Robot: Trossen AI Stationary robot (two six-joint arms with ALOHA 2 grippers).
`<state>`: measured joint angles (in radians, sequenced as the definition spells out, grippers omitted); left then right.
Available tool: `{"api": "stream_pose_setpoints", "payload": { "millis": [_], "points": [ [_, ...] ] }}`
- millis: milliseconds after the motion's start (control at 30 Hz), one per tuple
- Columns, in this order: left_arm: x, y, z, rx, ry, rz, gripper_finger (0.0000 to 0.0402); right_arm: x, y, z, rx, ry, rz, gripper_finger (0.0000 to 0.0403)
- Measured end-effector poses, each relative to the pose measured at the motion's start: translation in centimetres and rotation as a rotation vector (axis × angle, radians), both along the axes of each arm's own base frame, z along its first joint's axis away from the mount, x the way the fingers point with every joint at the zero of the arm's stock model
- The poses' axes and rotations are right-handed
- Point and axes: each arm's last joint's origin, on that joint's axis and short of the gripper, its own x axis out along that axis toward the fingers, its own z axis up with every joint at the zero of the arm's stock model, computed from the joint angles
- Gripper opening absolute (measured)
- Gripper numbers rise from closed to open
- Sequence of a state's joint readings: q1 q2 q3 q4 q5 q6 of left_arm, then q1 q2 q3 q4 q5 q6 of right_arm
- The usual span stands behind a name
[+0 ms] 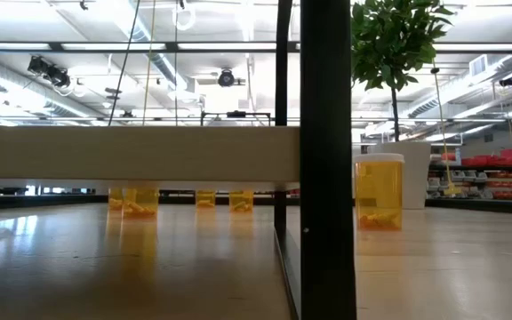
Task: Pick and place medicine bottles onto shelf by color
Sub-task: Put the orange pill bottle on the shelf
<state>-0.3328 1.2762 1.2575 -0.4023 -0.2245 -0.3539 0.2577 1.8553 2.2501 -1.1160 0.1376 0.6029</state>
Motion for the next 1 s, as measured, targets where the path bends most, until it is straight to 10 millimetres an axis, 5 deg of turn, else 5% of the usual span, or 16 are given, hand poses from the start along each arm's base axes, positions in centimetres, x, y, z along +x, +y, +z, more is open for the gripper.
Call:
{"api": "stream_pose_setpoints", "payload": {
  "millis": [1000],
  "points": [
    [0.2,0.3,0.3,-0.001,-0.035,0.032,0.0204,1.1,0.3,-0.5,-0.011,-0.03,-0.011,0.0295]
  ]
}}
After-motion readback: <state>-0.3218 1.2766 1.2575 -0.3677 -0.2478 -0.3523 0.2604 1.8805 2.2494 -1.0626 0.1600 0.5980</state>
